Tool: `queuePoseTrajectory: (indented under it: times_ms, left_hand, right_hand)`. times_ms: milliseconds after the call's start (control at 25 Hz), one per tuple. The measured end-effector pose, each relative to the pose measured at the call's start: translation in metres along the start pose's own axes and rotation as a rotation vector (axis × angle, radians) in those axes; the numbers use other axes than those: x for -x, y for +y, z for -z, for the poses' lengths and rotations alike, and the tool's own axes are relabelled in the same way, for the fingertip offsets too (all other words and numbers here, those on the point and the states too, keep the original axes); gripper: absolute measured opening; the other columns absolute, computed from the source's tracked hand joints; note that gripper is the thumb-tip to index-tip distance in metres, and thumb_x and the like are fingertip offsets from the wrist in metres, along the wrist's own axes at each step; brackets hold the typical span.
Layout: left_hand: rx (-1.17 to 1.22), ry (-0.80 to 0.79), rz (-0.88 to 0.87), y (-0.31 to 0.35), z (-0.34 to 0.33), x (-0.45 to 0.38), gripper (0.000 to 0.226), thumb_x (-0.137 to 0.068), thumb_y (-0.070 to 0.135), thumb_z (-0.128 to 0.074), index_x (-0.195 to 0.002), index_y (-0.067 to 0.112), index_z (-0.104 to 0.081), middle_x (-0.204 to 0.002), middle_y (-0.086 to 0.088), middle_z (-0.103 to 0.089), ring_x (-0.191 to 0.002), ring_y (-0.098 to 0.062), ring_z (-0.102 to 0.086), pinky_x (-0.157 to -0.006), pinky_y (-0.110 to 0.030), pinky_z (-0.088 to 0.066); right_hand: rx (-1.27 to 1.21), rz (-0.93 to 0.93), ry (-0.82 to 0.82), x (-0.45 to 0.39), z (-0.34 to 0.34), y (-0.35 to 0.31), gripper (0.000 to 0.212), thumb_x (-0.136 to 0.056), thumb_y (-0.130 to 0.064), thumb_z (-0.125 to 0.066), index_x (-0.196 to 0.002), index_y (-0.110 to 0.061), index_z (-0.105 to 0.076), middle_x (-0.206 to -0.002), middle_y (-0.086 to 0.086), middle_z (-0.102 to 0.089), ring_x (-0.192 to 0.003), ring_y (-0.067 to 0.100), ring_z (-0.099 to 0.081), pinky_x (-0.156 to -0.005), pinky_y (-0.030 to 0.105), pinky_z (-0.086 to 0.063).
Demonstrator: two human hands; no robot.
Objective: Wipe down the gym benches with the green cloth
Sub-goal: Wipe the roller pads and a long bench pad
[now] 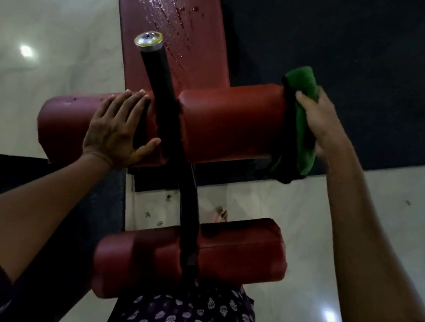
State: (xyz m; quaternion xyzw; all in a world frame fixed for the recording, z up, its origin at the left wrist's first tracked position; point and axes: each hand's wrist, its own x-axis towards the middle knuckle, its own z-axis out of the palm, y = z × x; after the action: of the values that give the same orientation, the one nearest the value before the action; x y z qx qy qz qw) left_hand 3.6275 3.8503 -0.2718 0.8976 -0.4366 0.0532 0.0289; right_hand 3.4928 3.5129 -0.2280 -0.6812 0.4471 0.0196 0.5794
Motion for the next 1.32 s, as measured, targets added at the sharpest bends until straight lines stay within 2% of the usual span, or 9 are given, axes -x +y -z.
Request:
queuePoseTrajectory:
  times_ms: [160,280,520,680,840,920,1000,1120,1320]
  left_hand:
    - [0.007,0.001,0.007,0.002,0.001,0.002,0.08,-0.086,0.061,-0.033,-0.138,0.0,-0.04,-0.139,-0.02,-0.046,-0.126,-0.039,-0.044,-0.106,-0.049,-0.03]
    - [0.025,-0.02,0.013,0.006,-0.001,-0.002,0.081,-0.086,0.062,-0.032,-0.139,0.001,-0.039,-0.14,-0.02,-0.045,-0.127,-0.039,-0.043,-0.106,-0.049,-0.03]
    - [0.025,-0.031,-0.016,0.008,-0.001,-0.001,0.08,-0.087,0.062,-0.032,-0.136,0.0,-0.044,-0.138,-0.018,-0.049,-0.125,-0.037,-0.047,-0.104,-0.048,-0.036]
    - [0.042,-0.082,-0.006,0.005,0.001,-0.005,0.082,-0.087,0.064,-0.031,-0.137,-0.001,-0.042,-0.14,-0.018,-0.047,-0.128,-0.037,-0.045,-0.106,-0.048,-0.034]
    - [0.141,-0.201,-0.023,-0.001,0.007,0.001,0.088,-0.086,0.066,-0.02,-0.143,0.0,-0.033,-0.148,-0.017,-0.036,-0.135,-0.032,-0.037,-0.113,-0.047,-0.02]
    - [0.276,-0.091,-0.006,-0.01,0.014,0.005,0.079,-0.091,0.061,-0.025,-0.137,-0.001,-0.042,-0.144,-0.02,-0.041,-0.13,-0.033,-0.043,-0.111,-0.05,-0.022]
    - [0.314,0.082,0.175,-0.031,0.019,0.015,0.065,-0.094,0.051,-0.03,-0.132,0.001,-0.05,-0.143,-0.018,-0.043,-0.129,-0.033,-0.044,-0.112,-0.047,-0.019]
    - [0.345,0.066,0.583,-0.072,0.013,0.044,0.051,-0.093,0.041,-0.041,-0.132,0.01,-0.05,-0.145,-0.011,-0.041,-0.13,-0.03,-0.041,-0.111,-0.042,-0.019]
    - [0.71,0.175,0.741,-0.078,0.005,0.052,0.046,-0.089,0.033,-0.042,-0.121,0.007,-0.061,-0.131,-0.01,-0.055,-0.117,-0.026,-0.053,-0.095,-0.026,-0.038]
  right_hand:
    - [1.015,0.323,0.016,-0.015,-0.043,-0.046,0.044,-0.094,-0.041,-0.047,-0.136,-0.03,-0.042,-0.133,0.01,-0.046,-0.122,0.031,-0.043,-0.097,0.046,-0.036]
    - [1.28,0.501,0.038,0.006,-0.084,-0.05,0.045,-0.094,-0.041,-0.044,-0.138,-0.031,-0.04,-0.135,0.009,-0.044,-0.123,0.032,-0.038,-0.1,0.053,-0.03]
    - [1.194,1.002,0.001,0.036,-0.066,-0.006,0.051,-0.085,-0.043,-0.045,-0.133,-0.028,-0.052,-0.121,0.011,-0.057,-0.102,0.036,-0.053,-0.079,0.046,-0.039]
    - [1.099,0.426,0.442,0.04,-0.101,-0.013,0.049,-0.092,-0.04,-0.05,-0.138,-0.023,-0.046,-0.129,0.013,-0.049,-0.116,0.037,-0.043,-0.093,0.05,-0.033]
    - [0.952,0.547,0.347,0.086,-0.153,-0.002,0.045,-0.092,-0.033,-0.053,-0.134,-0.018,-0.049,-0.121,0.016,-0.048,-0.107,0.035,-0.048,-0.08,0.044,-0.044]
    - [0.842,0.594,0.251,0.095,-0.146,-0.003,0.043,-0.091,-0.031,-0.056,-0.131,-0.014,-0.051,-0.114,0.016,-0.049,-0.098,0.032,-0.053,-0.071,0.035,-0.043]
    - [0.671,0.575,0.252,0.107,-0.142,-0.013,0.041,-0.092,-0.033,-0.056,-0.127,-0.012,-0.054,-0.108,0.013,-0.055,-0.096,0.028,-0.056,-0.071,0.028,-0.037]
    - [0.5,0.711,0.329,0.127,-0.176,-0.031,0.043,-0.09,-0.032,-0.057,-0.128,-0.015,-0.046,-0.111,0.006,-0.059,-0.094,0.014,-0.054,-0.066,0.02,-0.035]
    - [0.975,0.648,0.277,0.125,-0.265,-0.022,0.054,-0.088,-0.037,-0.055,-0.138,-0.029,-0.039,-0.133,0.015,-0.044,-0.112,0.032,-0.046,-0.084,0.042,-0.043]
